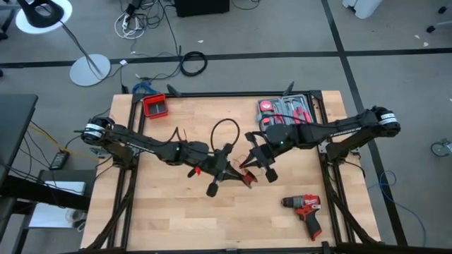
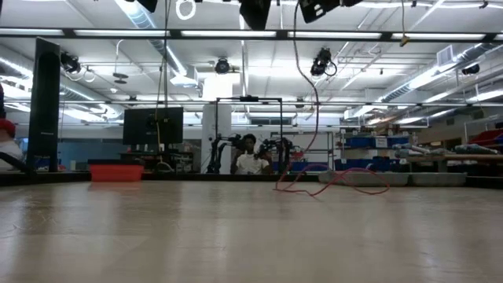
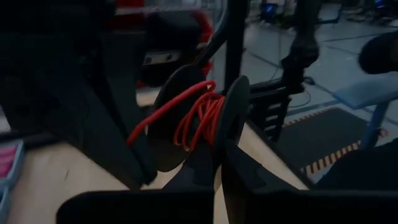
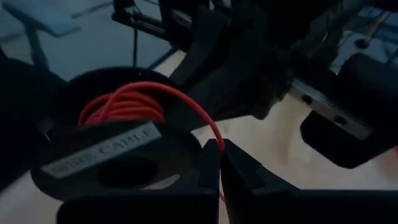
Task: Coil cords
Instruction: Coil the red wire onto the black spool
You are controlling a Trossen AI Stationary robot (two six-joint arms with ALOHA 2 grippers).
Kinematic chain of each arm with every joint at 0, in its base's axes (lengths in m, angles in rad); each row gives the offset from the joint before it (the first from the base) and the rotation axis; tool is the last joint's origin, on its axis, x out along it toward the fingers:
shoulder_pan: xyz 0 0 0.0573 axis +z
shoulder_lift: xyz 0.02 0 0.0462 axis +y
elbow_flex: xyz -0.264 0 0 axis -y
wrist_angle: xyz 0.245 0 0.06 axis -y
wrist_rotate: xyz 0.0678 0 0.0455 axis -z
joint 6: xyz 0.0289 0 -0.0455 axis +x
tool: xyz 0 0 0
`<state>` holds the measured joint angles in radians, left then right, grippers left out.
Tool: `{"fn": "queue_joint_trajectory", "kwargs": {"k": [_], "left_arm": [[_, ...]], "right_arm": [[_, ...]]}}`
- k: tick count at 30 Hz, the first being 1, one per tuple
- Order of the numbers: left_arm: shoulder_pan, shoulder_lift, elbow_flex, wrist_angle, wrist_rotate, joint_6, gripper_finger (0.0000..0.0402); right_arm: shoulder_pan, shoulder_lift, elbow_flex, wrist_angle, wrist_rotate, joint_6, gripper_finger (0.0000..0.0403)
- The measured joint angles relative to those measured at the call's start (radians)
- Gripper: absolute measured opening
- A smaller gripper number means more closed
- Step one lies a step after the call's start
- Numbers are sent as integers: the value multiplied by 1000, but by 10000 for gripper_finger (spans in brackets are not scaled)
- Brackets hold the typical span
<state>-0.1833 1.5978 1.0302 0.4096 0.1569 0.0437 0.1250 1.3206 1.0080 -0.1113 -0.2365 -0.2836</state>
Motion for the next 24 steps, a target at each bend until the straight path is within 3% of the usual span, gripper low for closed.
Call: {"fn": "queue_joint_trajectory", "kwargs": {"k": [5,13,24], "left_arm": [[0,0,0,77,16,54,9],[0,0,0,165,4,113,9],[0,-6,0,209,-1,142,9]], "right_arm": [[-3,-14,0,-36,-30,130,9],[12,-15,0,-39,-30,140,43],[10,-50,-146,125,15,181,43]]}}
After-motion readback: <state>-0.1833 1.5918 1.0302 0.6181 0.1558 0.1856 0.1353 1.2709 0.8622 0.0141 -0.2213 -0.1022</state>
